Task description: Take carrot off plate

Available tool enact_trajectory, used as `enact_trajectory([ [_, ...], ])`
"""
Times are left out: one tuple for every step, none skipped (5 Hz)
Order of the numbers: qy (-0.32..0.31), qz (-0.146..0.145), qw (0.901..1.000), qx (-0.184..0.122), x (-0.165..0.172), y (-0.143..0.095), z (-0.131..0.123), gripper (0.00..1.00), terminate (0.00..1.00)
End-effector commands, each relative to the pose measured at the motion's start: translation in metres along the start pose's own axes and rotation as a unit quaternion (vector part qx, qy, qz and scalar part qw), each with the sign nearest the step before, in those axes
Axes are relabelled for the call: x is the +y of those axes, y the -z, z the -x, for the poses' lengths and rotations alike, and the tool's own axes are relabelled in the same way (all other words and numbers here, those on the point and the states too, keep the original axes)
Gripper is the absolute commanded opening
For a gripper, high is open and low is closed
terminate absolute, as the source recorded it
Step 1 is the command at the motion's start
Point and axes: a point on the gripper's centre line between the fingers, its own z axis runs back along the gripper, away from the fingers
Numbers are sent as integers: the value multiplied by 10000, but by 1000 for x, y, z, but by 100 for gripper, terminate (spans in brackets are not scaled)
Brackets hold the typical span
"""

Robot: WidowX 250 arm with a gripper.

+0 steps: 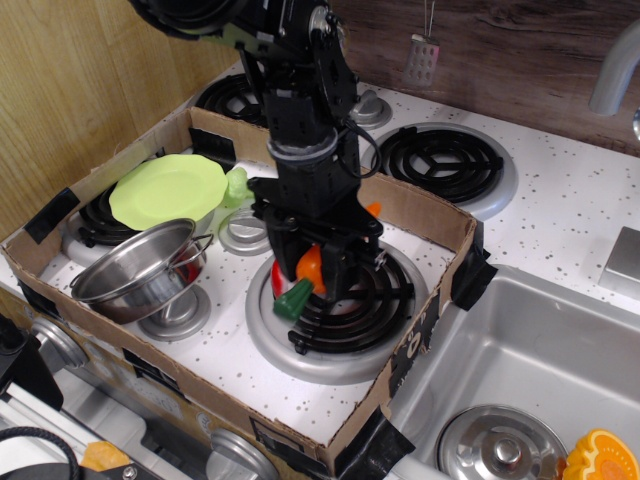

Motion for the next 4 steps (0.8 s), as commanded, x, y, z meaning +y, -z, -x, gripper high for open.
enact_trajectory([
  [100, -85, 9998, -129, -13, -8, 0, 0, 0],
  [39, -251, 9994, -252, -25, -9, 4, 0, 0],
  [-82, -77, 9993, -343, -23, -5, 9, 0, 0],
  [-136, -61, 9989, -451, -24, -1, 11, 0, 0],
])
